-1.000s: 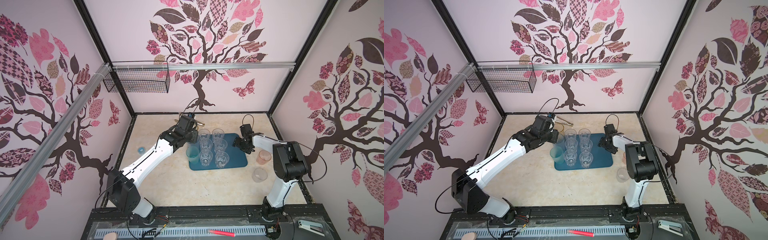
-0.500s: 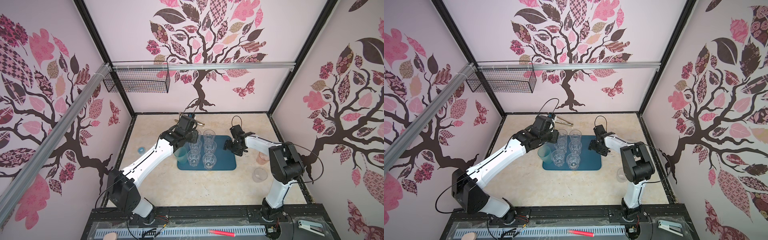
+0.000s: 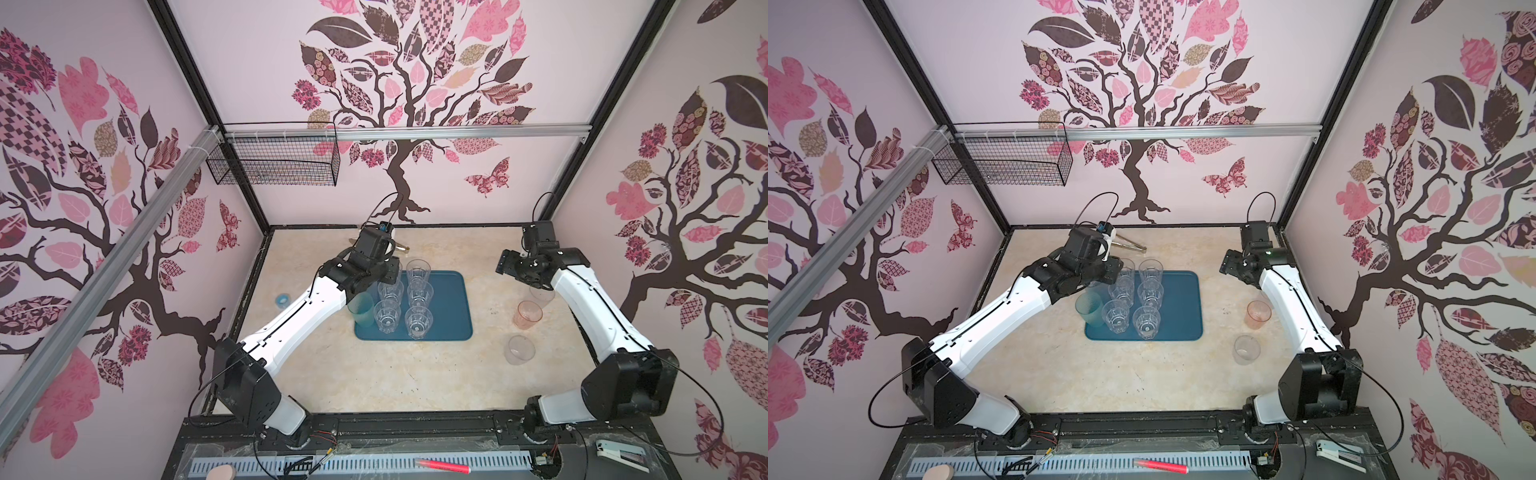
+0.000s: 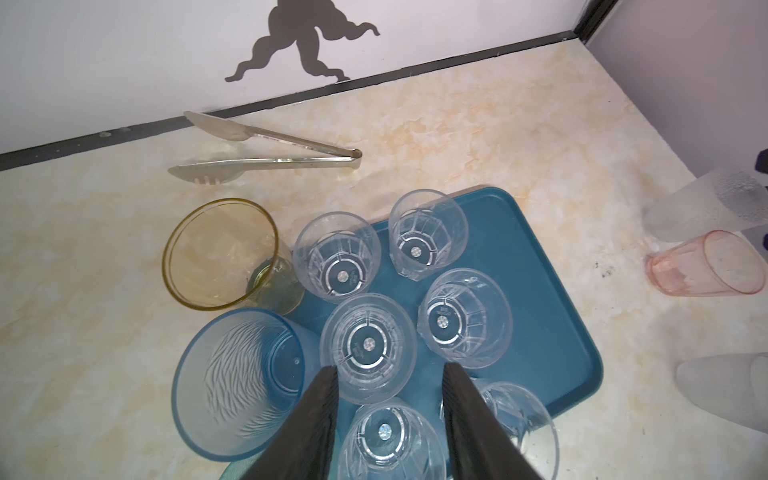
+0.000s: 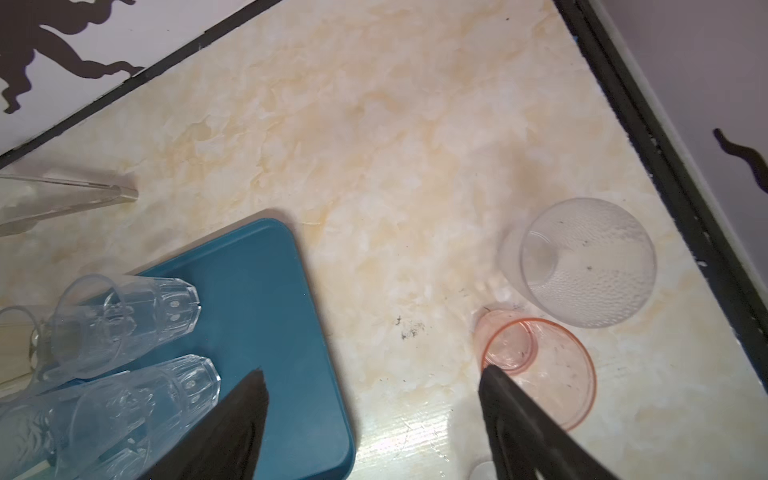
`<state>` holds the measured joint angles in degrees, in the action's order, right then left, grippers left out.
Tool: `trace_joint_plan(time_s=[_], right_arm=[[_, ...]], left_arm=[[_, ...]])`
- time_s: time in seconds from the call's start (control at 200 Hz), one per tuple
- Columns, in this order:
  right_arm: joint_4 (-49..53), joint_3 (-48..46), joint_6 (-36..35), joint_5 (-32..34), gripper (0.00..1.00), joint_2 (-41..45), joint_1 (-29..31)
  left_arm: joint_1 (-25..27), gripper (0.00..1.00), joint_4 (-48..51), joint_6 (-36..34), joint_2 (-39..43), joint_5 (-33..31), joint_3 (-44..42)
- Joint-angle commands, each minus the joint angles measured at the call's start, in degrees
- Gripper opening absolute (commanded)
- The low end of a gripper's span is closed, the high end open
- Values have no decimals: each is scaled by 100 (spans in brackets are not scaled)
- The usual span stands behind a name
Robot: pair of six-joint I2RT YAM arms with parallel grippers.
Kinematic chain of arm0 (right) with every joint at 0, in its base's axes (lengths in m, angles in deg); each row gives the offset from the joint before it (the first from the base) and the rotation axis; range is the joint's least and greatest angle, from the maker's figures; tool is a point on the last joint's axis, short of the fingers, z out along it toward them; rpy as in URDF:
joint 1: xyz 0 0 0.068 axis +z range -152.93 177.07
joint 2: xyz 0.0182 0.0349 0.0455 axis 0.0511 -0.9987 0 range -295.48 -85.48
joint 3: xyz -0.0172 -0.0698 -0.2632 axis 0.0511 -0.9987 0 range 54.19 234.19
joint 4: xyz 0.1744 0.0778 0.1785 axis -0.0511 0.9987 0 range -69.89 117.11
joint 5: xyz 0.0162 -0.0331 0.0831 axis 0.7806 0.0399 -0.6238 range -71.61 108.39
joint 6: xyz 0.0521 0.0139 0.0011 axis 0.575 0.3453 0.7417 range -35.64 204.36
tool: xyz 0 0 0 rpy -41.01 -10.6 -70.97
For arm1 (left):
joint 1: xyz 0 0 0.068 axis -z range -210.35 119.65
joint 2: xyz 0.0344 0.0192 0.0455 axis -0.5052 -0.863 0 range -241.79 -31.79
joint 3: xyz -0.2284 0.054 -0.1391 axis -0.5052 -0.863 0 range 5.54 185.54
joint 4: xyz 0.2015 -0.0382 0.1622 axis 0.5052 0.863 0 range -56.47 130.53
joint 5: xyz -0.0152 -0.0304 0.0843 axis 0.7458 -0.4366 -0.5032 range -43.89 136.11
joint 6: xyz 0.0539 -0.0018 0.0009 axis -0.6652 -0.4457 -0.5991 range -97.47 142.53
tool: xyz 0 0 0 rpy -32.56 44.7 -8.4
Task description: Place the glasses into the tray
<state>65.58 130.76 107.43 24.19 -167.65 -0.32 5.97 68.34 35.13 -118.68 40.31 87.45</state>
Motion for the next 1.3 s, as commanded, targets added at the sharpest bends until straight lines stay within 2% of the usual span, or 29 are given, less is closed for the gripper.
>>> trace_joint_plan(time_s=[0.0, 0.11, 0.235, 0.345, 0.56, 0.705, 0.965, 1.295], right_arm=[[294, -176, -61, 310, 81, 126, -287], [35, -436, 95, 310, 80, 159, -549], [-284, -568, 352, 308, 80, 35, -569], [-221, -576, 437, 4, 79, -159, -569], [101, -928, 347, 33, 79, 91, -569], [-119, -1162, 294, 396, 79, 230, -575], [-553, -623, 327, 791, 80, -435, -579], [-869, -202, 260, 914, 71, -1271, -629]], left_arm=[[214, 45, -259, 62, -24, 290, -189], [257, 45, -309, 45, -116, 326, -243], [254, 46, -278, 14, -262, 408, -255], [253, 47, -226, -47, -318, 559, -315], [264, 47, -308, -56, -383, 639, -466], [262, 47, -375, -73, -505, 777, -447], [263, 49, -394, -64, -577, 915, -466], [265, 50, -422, -82, -460, 894, -584]])
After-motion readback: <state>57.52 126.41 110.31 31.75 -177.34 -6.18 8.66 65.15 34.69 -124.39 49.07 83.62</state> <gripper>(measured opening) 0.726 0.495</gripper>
